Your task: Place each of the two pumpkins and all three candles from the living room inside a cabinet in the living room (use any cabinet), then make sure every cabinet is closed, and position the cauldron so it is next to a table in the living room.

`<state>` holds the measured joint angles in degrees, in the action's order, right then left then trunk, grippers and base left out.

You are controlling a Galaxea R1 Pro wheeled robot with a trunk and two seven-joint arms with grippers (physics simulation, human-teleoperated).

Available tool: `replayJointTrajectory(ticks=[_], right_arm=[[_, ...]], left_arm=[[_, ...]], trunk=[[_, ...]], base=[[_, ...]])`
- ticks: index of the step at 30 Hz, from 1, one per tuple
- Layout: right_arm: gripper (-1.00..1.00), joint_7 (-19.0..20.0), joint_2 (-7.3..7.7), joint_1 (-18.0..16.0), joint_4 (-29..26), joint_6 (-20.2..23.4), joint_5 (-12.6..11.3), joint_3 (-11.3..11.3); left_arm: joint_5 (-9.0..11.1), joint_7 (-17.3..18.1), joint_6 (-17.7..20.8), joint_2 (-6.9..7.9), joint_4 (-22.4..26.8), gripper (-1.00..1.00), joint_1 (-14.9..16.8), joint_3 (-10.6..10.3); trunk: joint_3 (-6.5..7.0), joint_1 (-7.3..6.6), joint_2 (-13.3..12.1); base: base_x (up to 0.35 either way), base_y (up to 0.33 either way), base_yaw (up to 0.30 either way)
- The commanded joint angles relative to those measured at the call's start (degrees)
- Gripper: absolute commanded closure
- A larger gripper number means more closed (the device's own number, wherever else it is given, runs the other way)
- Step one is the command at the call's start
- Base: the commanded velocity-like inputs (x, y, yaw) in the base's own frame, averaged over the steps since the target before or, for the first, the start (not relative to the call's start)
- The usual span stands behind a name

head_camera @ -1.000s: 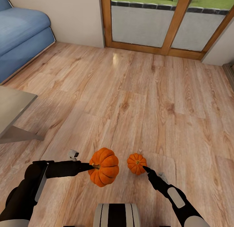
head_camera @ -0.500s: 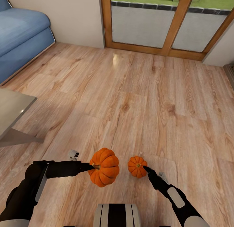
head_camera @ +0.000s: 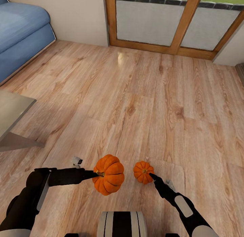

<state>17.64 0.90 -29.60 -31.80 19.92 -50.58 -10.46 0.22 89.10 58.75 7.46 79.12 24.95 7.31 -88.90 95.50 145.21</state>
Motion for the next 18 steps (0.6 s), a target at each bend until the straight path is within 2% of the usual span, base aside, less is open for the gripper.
replayJointTrajectory(ticks=[1, 18], right_arm=[[-1.00, 0.11, -0.03, -0.02, -0.01, 0.47, -0.31, -0.26], [-1.00, 0.11, -0.03, -0.02, -0.01, 0.47, -0.31, -0.26]], left_arm=[[0.04, 0.28, 0.66, 0.01, -0.01, 1.00, 0.01, -0.01], [-0.03, 0.36, 0.66, 0.01, 0.00, 1.00, 0.01, -0.01]], trunk=[[-0.25, 0.02, 0.02], [-0.47, 0.04, 0.04]], base=[[0.000, 0.000, 0.000], [0.018, 0.022, 0.000]])
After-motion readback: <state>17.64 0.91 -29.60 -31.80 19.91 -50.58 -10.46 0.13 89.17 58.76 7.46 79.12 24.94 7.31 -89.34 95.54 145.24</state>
